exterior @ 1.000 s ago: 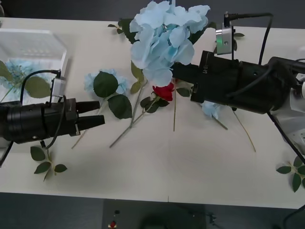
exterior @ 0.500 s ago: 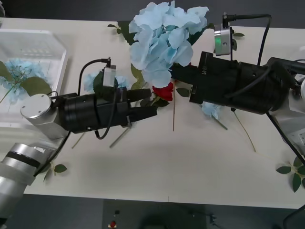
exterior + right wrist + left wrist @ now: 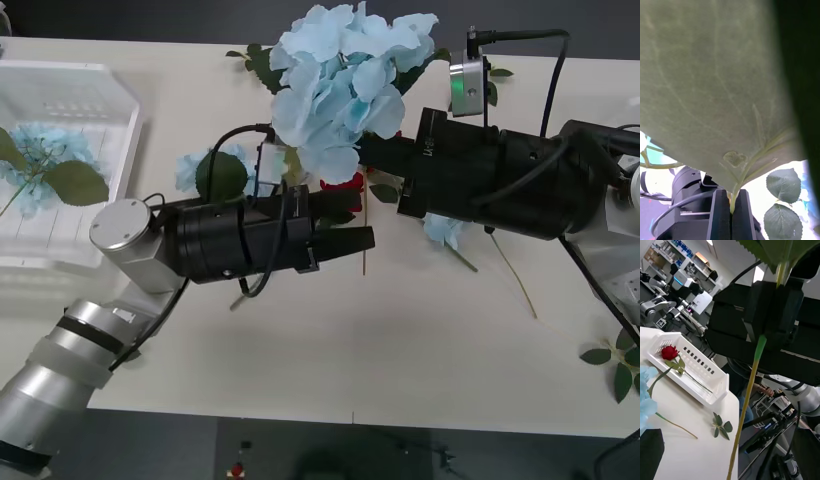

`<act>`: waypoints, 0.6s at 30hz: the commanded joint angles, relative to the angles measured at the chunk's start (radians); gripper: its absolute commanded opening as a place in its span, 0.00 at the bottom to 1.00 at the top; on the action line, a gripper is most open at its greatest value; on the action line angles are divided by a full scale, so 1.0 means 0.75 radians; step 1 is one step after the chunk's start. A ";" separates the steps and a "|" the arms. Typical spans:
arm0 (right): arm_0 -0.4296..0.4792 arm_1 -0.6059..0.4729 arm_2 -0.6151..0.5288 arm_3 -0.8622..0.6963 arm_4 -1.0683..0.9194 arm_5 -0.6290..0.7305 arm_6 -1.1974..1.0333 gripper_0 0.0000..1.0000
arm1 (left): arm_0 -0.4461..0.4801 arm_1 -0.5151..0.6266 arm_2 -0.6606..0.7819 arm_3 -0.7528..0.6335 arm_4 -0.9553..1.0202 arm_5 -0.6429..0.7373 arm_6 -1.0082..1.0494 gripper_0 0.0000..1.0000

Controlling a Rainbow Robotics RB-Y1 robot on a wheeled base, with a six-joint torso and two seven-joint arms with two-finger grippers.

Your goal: Put the red flowers into the right box and the blue flowers into the left box

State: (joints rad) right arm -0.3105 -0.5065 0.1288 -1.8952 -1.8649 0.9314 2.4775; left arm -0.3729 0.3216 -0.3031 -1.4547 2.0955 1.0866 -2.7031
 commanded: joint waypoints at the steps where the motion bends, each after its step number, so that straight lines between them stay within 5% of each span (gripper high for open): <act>1: -0.042 0.025 0.004 -0.024 -0.005 -0.006 0.039 0.00 | -0.018 -0.050 -0.021 0.005 -0.002 0.007 -0.003 1.00; 10: -0.042 0.033 0.006 -0.024 -0.005 -0.008 0.039 0.00 | -0.031 -0.116 -0.021 0.011 -0.096 -0.011 -0.003 1.00; 12: -0.042 0.033 0.008 -0.024 -0.005 -0.008 0.039 0.00 | -0.028 -0.120 -0.025 0.011 -0.102 -0.011 -0.003 0.78; 15: -0.042 0.033 0.008 -0.024 -0.005 -0.008 0.039 0.00 | -0.031 -0.120 -0.038 0.019 -0.104 -0.015 -0.003 0.33; 16: -0.042 0.033 0.008 -0.021 -0.005 -0.008 0.039 0.00 | -0.031 -0.120 -0.048 0.019 -0.104 -0.021 -0.003 0.09; 18: -0.042 0.033 0.008 -0.024 -0.005 -0.006 0.039 0.00 | -0.028 -0.120 -0.052 0.019 -0.104 -0.025 -0.003 0.00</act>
State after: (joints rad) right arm -0.3105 -0.5058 0.1289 -1.8952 -1.8649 0.9314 2.4775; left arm -0.3729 0.2329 -0.3260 -1.4320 2.0162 1.0806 -2.7031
